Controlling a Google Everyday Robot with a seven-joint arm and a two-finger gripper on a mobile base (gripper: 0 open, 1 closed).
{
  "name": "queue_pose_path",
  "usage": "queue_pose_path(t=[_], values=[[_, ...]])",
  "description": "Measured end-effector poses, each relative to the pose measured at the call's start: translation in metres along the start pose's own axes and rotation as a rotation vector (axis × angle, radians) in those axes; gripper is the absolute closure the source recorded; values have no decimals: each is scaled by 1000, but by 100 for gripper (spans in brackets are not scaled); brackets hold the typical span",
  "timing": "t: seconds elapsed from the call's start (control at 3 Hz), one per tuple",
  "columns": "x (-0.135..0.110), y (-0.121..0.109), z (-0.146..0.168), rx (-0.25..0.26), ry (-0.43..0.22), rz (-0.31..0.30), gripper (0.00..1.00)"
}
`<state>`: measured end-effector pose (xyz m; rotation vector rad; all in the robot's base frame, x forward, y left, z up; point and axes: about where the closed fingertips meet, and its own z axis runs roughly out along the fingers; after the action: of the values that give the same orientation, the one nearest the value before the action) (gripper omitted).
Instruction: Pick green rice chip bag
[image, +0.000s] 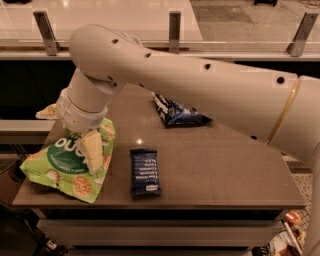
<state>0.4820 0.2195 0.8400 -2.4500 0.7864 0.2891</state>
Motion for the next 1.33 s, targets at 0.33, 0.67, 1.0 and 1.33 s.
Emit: queue_pose_path(t=[0.33, 0.67, 1.0, 1.33], values=[[-2, -2, -4, 0, 0, 0, 16], [-3, -3, -5, 0, 0, -2, 40], [-5, -4, -9, 0, 0, -2, 63], [-7, -5, -9, 7, 3, -7, 87]])
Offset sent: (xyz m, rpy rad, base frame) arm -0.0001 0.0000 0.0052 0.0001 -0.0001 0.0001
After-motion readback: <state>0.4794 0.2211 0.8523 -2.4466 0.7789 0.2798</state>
